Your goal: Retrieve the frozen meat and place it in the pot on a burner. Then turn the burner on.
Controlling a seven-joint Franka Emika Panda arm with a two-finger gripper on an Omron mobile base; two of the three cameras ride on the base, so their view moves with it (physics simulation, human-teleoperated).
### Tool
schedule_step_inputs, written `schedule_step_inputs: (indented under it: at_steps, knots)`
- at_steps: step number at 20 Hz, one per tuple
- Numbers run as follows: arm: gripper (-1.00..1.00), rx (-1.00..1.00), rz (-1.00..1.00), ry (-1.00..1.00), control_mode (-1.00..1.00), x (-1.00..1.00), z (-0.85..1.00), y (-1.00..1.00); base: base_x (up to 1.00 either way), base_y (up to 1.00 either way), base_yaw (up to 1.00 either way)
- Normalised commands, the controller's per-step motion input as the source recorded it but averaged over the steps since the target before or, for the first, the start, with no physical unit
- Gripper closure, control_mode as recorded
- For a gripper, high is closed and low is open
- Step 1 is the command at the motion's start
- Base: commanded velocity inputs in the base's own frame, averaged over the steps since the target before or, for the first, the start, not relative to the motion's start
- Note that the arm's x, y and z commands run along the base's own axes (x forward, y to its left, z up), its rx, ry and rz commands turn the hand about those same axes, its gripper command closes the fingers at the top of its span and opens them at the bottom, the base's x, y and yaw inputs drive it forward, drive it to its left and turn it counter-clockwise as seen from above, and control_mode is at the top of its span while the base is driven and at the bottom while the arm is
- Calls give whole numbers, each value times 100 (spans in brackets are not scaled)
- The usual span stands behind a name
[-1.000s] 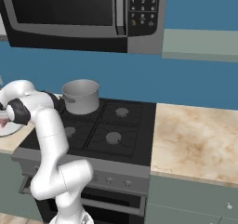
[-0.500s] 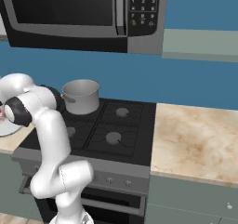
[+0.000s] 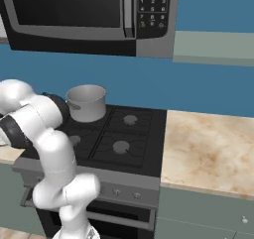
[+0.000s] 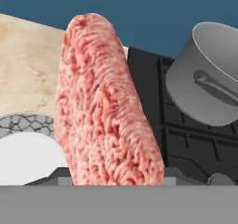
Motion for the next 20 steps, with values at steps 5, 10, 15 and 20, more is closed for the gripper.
schedule_step_inputs:
  at_steps: [5, 10, 15, 20]
  knots:
    - [100, 20, -1, -10, -100, 0, 61, -72, 0, 0, 0]
    - [100, 18, -3, -8, -100, 1, 51, -69, 0, 0, 0]
    - [100, 5, -8, 0, -100, 12, 28, -88, 0, 0, 0]
    - [100, 0, -6, 0, -100, 12, 20, -80, 0, 0, 0]
